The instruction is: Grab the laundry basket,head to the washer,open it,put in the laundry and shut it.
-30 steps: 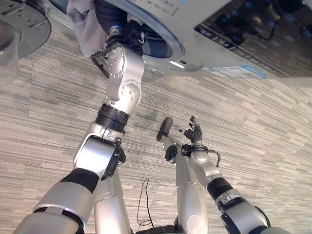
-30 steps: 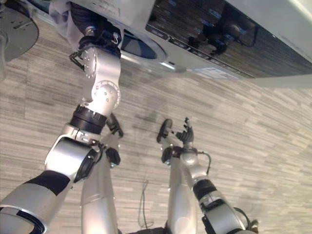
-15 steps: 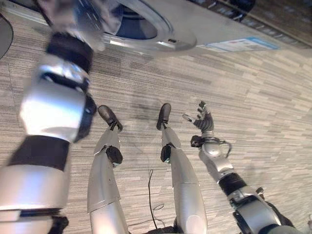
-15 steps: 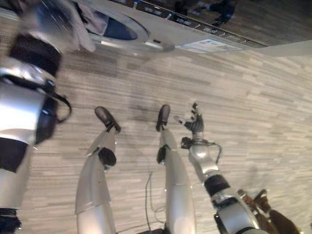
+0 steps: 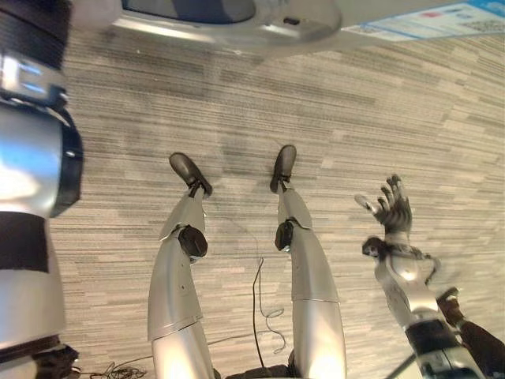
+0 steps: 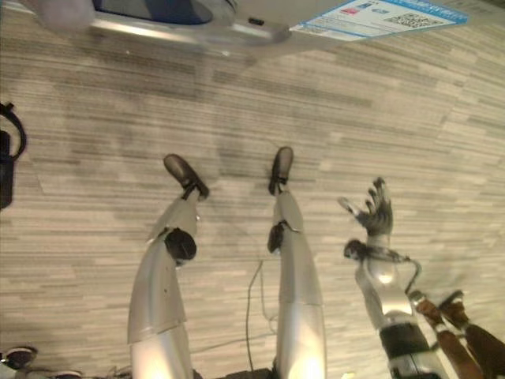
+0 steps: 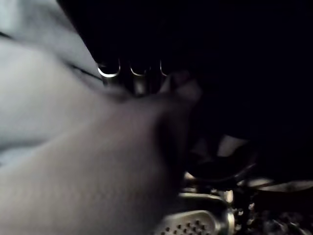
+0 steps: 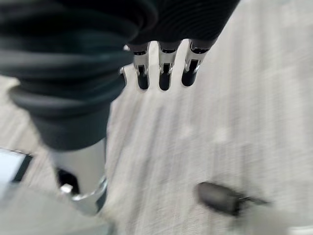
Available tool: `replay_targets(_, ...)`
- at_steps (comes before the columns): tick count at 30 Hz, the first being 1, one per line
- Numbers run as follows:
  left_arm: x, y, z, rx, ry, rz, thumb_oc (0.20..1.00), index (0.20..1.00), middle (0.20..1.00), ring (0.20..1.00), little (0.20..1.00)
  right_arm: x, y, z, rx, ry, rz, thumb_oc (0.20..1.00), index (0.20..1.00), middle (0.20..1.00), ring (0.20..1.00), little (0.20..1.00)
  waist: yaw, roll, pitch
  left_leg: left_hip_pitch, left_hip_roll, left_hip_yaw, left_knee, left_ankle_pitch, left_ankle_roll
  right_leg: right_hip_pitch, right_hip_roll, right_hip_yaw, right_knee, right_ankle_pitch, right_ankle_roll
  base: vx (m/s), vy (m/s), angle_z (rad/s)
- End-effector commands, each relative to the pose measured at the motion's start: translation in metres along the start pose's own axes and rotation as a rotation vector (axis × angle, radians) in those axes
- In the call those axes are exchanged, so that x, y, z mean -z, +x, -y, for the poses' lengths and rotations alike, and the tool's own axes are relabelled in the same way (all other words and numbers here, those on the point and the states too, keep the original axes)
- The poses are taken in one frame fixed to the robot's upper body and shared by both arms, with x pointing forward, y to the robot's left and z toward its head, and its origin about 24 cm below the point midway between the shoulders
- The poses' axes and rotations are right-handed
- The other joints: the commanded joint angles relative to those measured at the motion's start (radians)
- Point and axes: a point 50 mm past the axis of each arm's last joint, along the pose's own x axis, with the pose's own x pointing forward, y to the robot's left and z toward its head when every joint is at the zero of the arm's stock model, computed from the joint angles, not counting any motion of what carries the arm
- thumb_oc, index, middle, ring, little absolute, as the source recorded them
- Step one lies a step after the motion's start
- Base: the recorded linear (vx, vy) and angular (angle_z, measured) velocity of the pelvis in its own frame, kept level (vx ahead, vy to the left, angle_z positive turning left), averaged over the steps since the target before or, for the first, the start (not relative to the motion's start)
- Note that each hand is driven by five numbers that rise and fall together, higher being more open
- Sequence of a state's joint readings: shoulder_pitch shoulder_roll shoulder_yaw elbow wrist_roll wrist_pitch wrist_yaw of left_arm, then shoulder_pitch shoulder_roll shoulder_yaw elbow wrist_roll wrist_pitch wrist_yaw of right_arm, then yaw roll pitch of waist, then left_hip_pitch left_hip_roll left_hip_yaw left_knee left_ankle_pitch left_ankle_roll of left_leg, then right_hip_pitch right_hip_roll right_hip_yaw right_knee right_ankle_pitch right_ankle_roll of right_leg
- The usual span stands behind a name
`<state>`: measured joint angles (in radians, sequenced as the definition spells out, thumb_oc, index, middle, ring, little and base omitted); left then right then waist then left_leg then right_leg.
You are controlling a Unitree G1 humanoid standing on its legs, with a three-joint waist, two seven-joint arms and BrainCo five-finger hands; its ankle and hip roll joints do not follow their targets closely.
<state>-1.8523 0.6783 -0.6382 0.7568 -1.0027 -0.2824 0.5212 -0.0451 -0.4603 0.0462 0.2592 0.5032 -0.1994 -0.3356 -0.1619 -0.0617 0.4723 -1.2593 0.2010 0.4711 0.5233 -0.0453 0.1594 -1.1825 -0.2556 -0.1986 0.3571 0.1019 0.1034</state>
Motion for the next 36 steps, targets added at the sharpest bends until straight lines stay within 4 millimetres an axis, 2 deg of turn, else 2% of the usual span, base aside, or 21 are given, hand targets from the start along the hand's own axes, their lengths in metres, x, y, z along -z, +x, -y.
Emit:
replay_targets(1,-0.010,0.000,0.044,0.236,0.091,0.017,1.000,1.000,1.000,1.000,1.000,0.007,-0.009,0.036,0.051,-0.030,-0.052,1.000,1.000,1.000,1.000,1.000,-0.043,0.084,-0.114,0.019,-0.022,-0.114,-0.087,-0.062,-0.104,0.071,-0.011,-0.044,0.167,-0.281,-0.024,0.00,0.000,0.00)
replay_targets(2,0.003,0.004,0.033,0.240,0.285,-0.026,1.000,1.000,1.000,1.000,1.000,0.010,-0.006,0.035,0.040,-0.043,-0.071,1.000,1.000,1.000,1.000,1.000,-0.035,0.089,-0.109,0.024,-0.025,-0.114,-0.086,-0.059,-0.104,0.072,-0.011,-0.046,0.178,-0.284,-0.030,0.00,0.000,0.00)
replay_targets(3,0.012,0.006,0.026,0.230,0.371,-0.061,1.000,1.000,1.000,1.000,1.000,0.014,-0.005,0.034,0.033,-0.041,-0.087,1.000,1.000,1.000,1.000,1.000,-0.033,0.092,-0.108,0.026,-0.028,-0.115,-0.088,-0.059,-0.106,0.073,-0.009,-0.045,0.181,-0.287,-0.030,-0.04,-0.029,-0.07)
replay_targets(6,0.009,0.012,0.032,0.279,0.922,0.074,1.000,1.000,1.000,1.000,1.000,0.023,-0.001,0.017,-0.052,-0.031,-0.120,1.000,1.000,1.000,1.000,1.000,-0.017,0.092,-0.103,0.029,-0.034,-0.120,-0.100,-0.047,-0.107,0.063,-0.002,-0.051,0.199,-0.291,-0.035,-0.03,-0.040,-0.07)
replay_targets(7,0.008,0.013,0.033,0.280,0.928,0.080,1.000,1.000,1.000,1.000,1.000,0.023,0.000,0.016,-0.054,-0.026,-0.118,1.000,1.000,1.000,1.000,1.000,-0.017,0.088,-0.101,0.028,-0.034,-0.119,-0.101,-0.044,-0.105,0.062,-0.002,-0.052,0.198,-0.289,-0.037,-0.03,-0.043,-0.04)
replay_targets(8,0.010,0.012,0.040,0.332,1.265,0.183,1.000,1.000,1.000,1.000,1.000,0.020,0.002,0.008,-0.109,-0.025,-0.096,1.000,1.000,1.000,1.000,1.000,-0.022,0.085,-0.100,0.022,-0.030,-0.121,-0.092,-0.043,-0.109,0.055,0.005,-0.054,0.214,-0.288,-0.035,-0.03,-0.039,-0.01)
replay_targets(10,0.021,0.004,0.050,0.495,1.547,0.257,1.000,1.000,1.000,1.000,1.000,0.018,0.005,0.005,-0.135,-0.016,-0.086,1.000,1.000,1.000,1.000,1.000,-0.024,0.081,-0.098,0.023,-0.027,-0.126,-0.093,-0.040,-0.111,0.057,0.006,-0.055,0.210,-0.289,-0.036,-0.03,-0.040,0.06)
replay_targets(14,0.035,-0.020,0.060,0.782,1.791,0.378,1.000,1.000,1.000,1.000,1.000,0.018,0.005,0.007,-0.159,-0.004,-0.110,1.000,1.000,1.000,1.000,1.000,-0.008,0.083,-0.100,0.031,-0.031,-0.135,-0.111,-0.032,-0.111,0.065,0.002,-0.059,0.212,-0.291,-0.034,-0.02,-0.013,0.04)
replay_targets(16,0.035,-0.023,0.057,0.806,1.836,0.405,1.000,1.000,1.000,1.000,1.000,0.018,0.004,0.008,-0.168,-0.004,-0.118,1.000,1.000,1.000,1.000,1.000,-0.005,0.084,-0.100,0.036,-0.032,-0.136,-0.117,-0.029,-0.113,0.067,0.002,-0.059,0.211,-0.293,-0.034,-0.01,-0.014,0.06)
replay_targets(17,0.030,-0.033,0.060,0.860,1.930,0.563,1.000,1.000,1.000,1.000,1.000,0.020,0.001,0.016,-0.176,-0.026,-0.126,1.000,1.000,1.000,1.000,1.000,0.010,0.087,-0.101,0.045,-0.036,-0.143,-0.128,-0.027,-0.120,0.074,0.001,-0.061,0.211,-0.298,-0.030,-0.01,-0.033,0.06)
replay_targets(18,0.028,-0.037,0.058,0.864,1.943,0.627,1.000,1.000,1.000,1.000,1.000,0.020,0.000,0.016,-0.188,-0.032,-0.125,1.000,1.000,1.000,1.000,1.000,0.016,0.086,-0.098,0.049,-0.037,-0.149,-0.136,-0.023,-0.123,0.079,0.002,-0.062,0.208,-0.299,-0.030,-0.02,-0.044,0.07)
replay_targets(20,0.020,-0.040,0.045,0.750,1.919,0.750,1.000,1.000,1.000,1.000,1.000,0.022,-0.002,0.010,-0.216,-0.037,-0.109,1.000,1.000,1.000,1.000,1.000,0.032,0.075,-0.087,0.060,-0.040,-0.158,-0.149,-0.016,-0.130,0.089,0.001,-0.067,0.203,-0.304,-0.029,-0.02,-0.034,0.05)
replay_targets(23,0.024,-0.047,0.031,0.659,1.930,0.858,1.000,1.000,1.000,1.000,1.000,0.021,-0.002,0.005,-0.236,-0.048,-0.082,1.000,1.000,1.000,1.000,1.000,0.037,0.075,-0.082,0.068,-0.041,-0.166,-0.159,-0.007,-0.135,0.100,0.004,-0.072,0.199,-0.307,-0.031,-0.01,-0.006,0.02)
replay_targets(24,0.029,-0.053,0.019,0.636,1.918,0.852,1.000,1.000,1.000,1.000,1.000,0.018,-0.001,0.003,-0.232,-0.049,-0.057,1.000,1.000,1.000,1.000,1.000,0.041,0.076,-0.078,0.071,-0.043,-0.170,-0.166,-0.002,-0.138,0.105,0.004,-0.074,0.195,-0.307,-0.032,-0.02,-0.029,0.09)
replay_targets(25,0.041,-0.066,-0.005,0.636,1.833,0.713,1.000,1.000,1.000,1.000,1.000,0.016,0.000,-0.008,-0.214,-0.007,-0.033,1.000,1.000,1.000,1.000,1.000,0.066,0.058,-0.063,0.080,-0.045,-0.181,-0.171,-0.004,-0.142,0.114,0.003,-0.074,0.202,-0.318,-0.031,-0.02,-0.032,0.06)
replay_targets(26,0.048,-0.076,-0.022,0.625,1.762,0.603,1.000,1.000,1.000,1.000,1.000,0.019,-0.002,-0.012,-0.204,-0.004,-0.045,1.000,1.000,1.000,1.000,1.000,0.074,0.057,-0.061,0.085,-0.047,-0.184,-0.174,0.000,-0.141,0.117,0.004,-0.074,0.202,-0.320,-0.034,0.00,0.000,0.00)
replay_targets(27,0.066,-0.099,-0.054,0.613,1.640,0.427,1.000,1.000,1.000,1.000,1.000,0.025,-0.005,-0.018,-0.191,0.017,-0.064,1.000,1.000,1.000,1.000,1.000,0.096,0.055,-0.055,0.096,-0.052,-0.186,-0.176,0.000,-0.143,0.124,0.003,-0.075,0.207,-0.325,-0.038,0.00,0.000,0.00)
replay_targets(29,0.078,-0.122,-0.082,0.467,1.426,0.222,1.000,1.000,1.000,1.000,1.000,0.028,-0.004,-0.028,-0.208,-0.026,-0.083,1.000,1.000,1.000,1.000,1.000,0.098,0.068,-0.060,0.102,-0.055,-0.187,-0.175,0.007,-0.142,0.130,0.006,-0.079,0.210,-0.325,-0.048,-0.02,-0.041,0.11)
replay_targets(32,0.098,-0.178,-0.106,0.311,1.179,0.032,1.000,1.000,1.000,1.000,1.000,0.020,0.007,-0.052,-0.212,-0.026,-0.060,1.000,1.000,1.000,1.000,1.000,0.134,0.073,-0.048,0.108,-0.067,-0.205,-0.179,0.013,-0.148,0.150,0.000,-0.099,0.215,-0.336,-0.055,-0.01,-0.085,0.18)
replay_targets(35,0.112,-0.240,-0.125,0.267,1.004,-0.183,1.000,1.000,1.000,1.000,1.000,0.000,0.028,-0.076,-0.165,-0.002,-0.015,1.000,1.000,1.000,1.000,1.000,0.188,0.092,-0.039,0.123,-0.087,-0.224,-0.185,0.023,-0.149,0.175,-0.007,-0.118,0.228,-0.349,-0.059,-0.02,-0.068,0.43)
replay_targets(36,0.111,-0.241,-0.126,0.265,1.003,-0.184,1.000,1.000,1.000,1.000,1.000,0.001,0.028,-0.076,-0.166,-0.005,-0.016,1.000,1.000,1.000,1.000,1.000,0.185,0.094,-0.039,0.123,-0.087,-0.224,-0.186,0.026,-0.148,0.176,-0.007,-0.121,0.227,-0.347,-0.061,-0.01,-0.083,0.42)
